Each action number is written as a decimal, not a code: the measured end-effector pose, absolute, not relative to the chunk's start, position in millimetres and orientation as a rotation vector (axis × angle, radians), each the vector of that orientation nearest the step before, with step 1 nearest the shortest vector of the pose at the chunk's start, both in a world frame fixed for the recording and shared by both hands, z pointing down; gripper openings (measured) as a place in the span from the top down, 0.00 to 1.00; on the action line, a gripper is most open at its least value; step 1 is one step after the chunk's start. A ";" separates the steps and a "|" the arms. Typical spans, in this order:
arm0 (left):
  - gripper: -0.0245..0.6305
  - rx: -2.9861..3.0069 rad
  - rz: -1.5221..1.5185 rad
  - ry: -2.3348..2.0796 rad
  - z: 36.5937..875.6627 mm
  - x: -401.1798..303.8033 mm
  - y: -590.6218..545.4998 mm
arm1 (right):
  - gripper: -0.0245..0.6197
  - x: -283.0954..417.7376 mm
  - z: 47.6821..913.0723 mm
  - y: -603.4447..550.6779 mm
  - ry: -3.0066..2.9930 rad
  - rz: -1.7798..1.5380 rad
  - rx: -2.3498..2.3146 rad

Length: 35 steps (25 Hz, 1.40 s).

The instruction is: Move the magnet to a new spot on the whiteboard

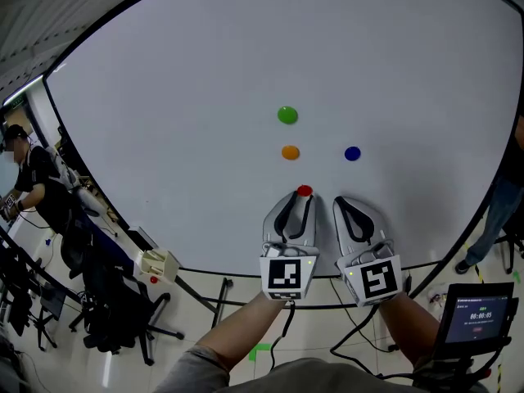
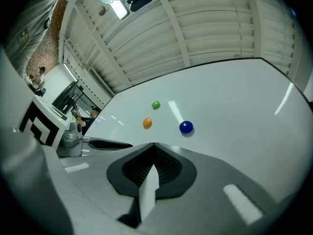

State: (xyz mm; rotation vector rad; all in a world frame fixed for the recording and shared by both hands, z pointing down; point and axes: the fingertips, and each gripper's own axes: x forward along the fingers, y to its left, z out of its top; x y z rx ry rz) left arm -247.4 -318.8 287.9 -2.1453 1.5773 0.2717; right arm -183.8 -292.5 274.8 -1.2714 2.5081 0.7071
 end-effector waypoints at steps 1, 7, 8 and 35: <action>0.79 -2.123 0.248 1.591 289.0 -248.1 -320.4 | 0.95 -183.3 274.7 -292.5 2.507 0.704 -1.274; 0.67 -2.017 0.111 1.657 298.8 -249.0 -335.6 | 0.95 -178.7 273.4 -294.2 2.499 0.694 -1.284; 0.67 -1.993 0.097 1.672 301.4 -250.9 -337.2 | 0.95 -179.7 275.6 -294.4 2.498 0.694 -1.284; 0.78 -2.078 0.072 1.573 308.7 -222.0 -343.6 | 0.95 -166.4 303.9 -313.7 2.479 0.584 -1.488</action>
